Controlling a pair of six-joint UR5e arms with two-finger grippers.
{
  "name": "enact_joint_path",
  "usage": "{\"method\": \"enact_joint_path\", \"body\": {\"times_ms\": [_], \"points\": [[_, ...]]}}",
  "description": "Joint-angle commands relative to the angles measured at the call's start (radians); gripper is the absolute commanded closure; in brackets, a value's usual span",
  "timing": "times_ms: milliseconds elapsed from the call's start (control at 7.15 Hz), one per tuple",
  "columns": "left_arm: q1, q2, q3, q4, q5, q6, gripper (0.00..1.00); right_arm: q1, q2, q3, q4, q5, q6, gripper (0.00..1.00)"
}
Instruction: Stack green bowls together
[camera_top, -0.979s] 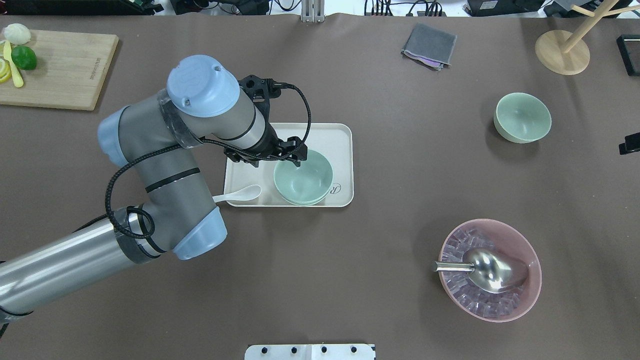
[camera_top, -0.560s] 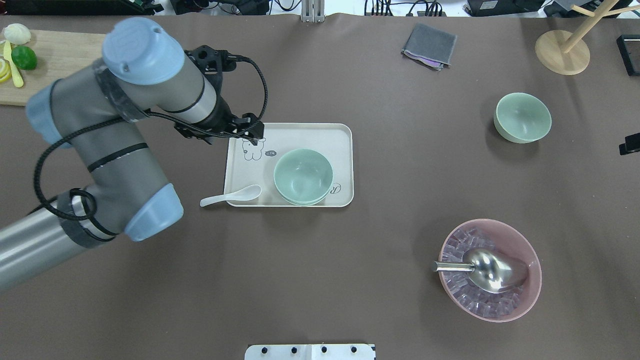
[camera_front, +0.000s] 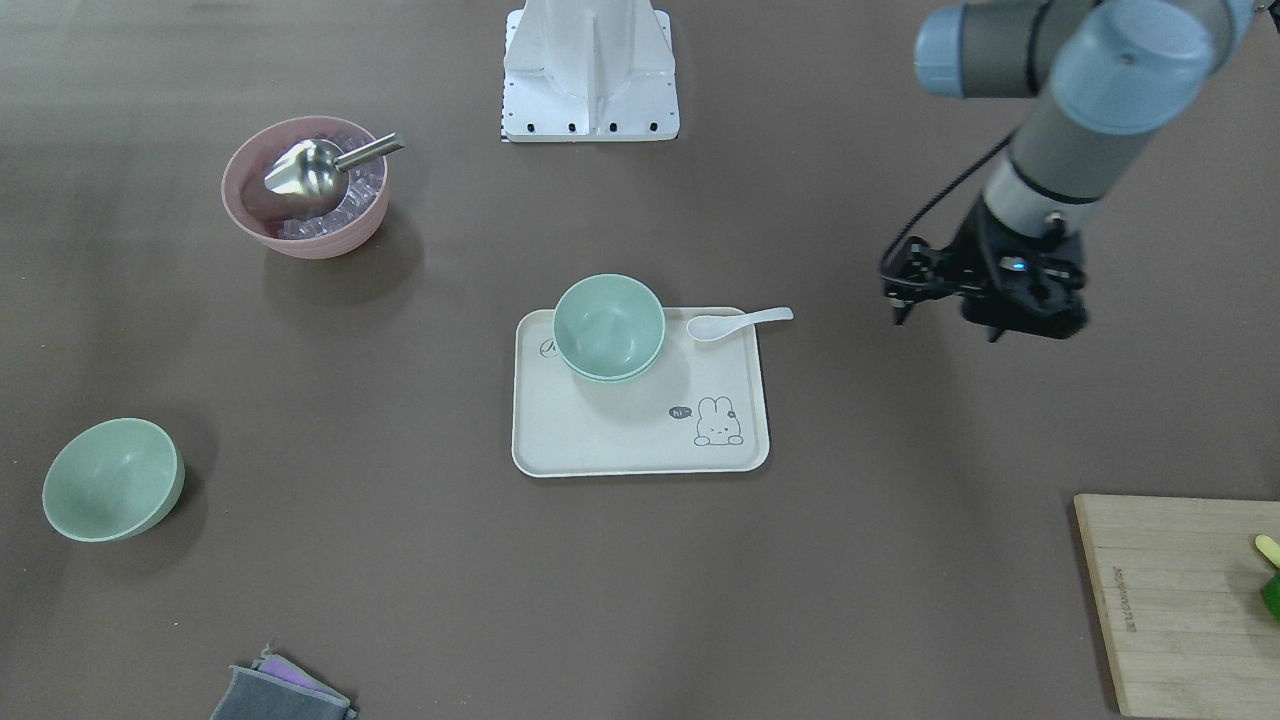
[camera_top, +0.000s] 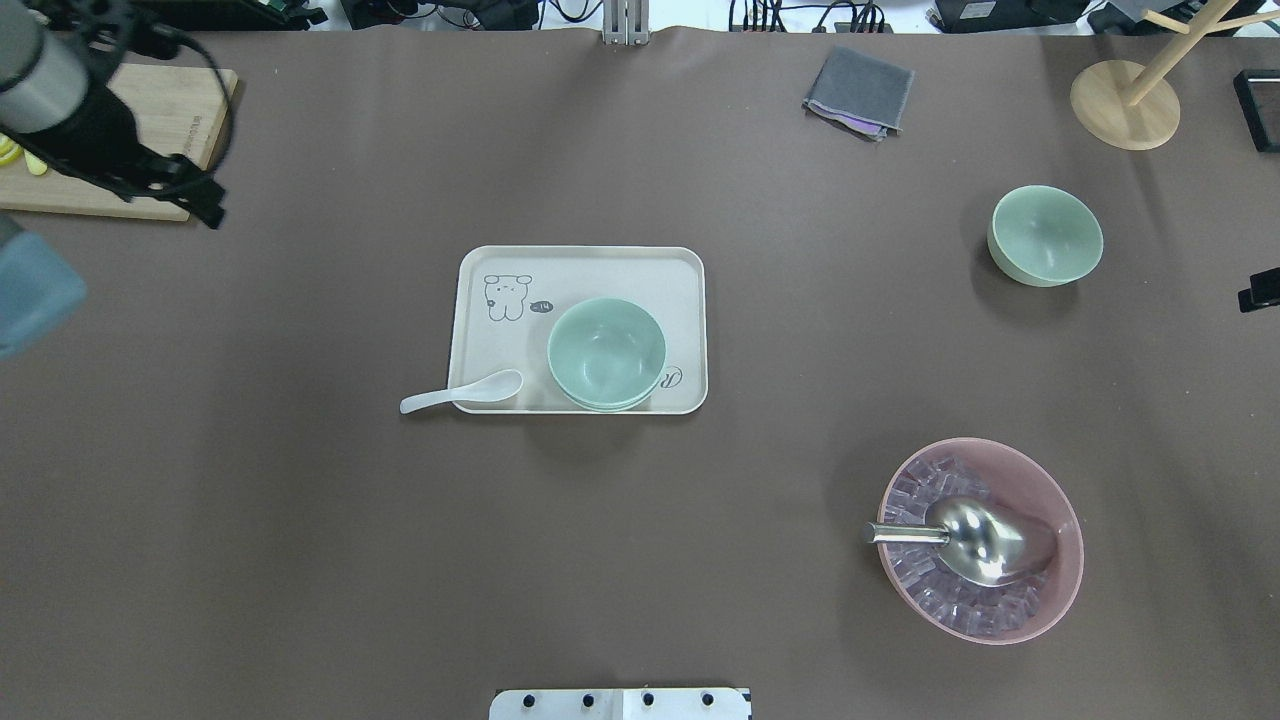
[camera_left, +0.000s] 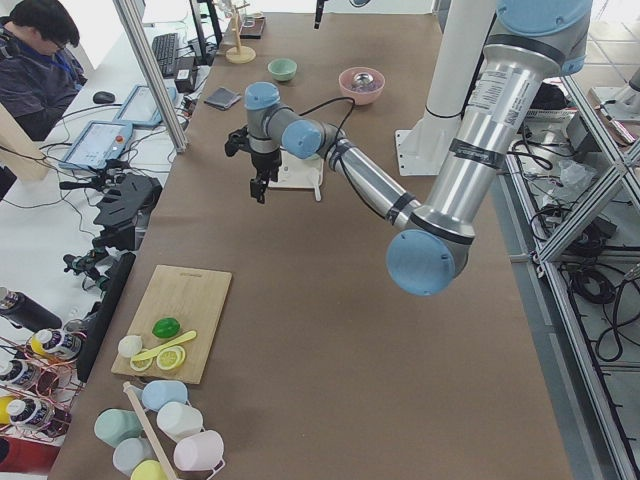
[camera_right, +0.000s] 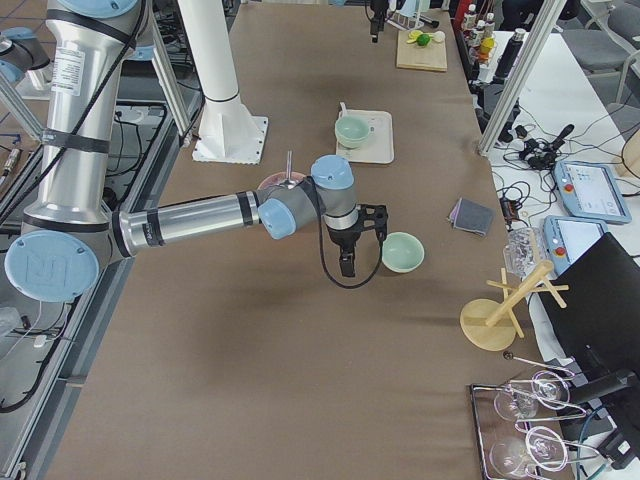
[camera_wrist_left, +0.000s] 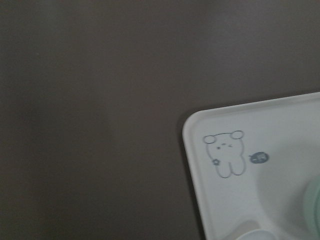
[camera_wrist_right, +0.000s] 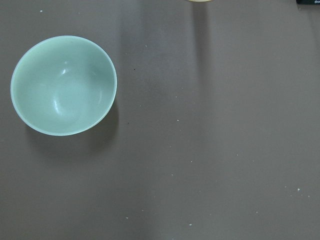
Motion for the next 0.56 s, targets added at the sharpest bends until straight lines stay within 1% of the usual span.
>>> {"method": "enact_joint_path", "body": {"times_ms": [0, 140, 280, 420], "points": [[-0.17, 0.171, 0.0, -0.016, -0.021, 0.274, 0.02, -0.002, -0.002, -0.005, 0.0, 0.002, -0.001, 0.01], [-0.187, 0.178, 0.002, -0.019, -0.018, 0.285, 0.02, 0.0, -0.002, -0.005, 0.0, 0.003, 0.0, 0.01], [-0.192, 0.211, 0.005, -0.021, -0.019, 0.285, 0.02, -0.002, -0.006, -0.005, 0.0, 0.003, -0.001, 0.01], [-0.207, 0.237, 0.037, -0.019, -0.018, 0.285, 0.02, -0.003, -0.009, -0.005, 0.0, 0.003, -0.003, 0.01]]}}
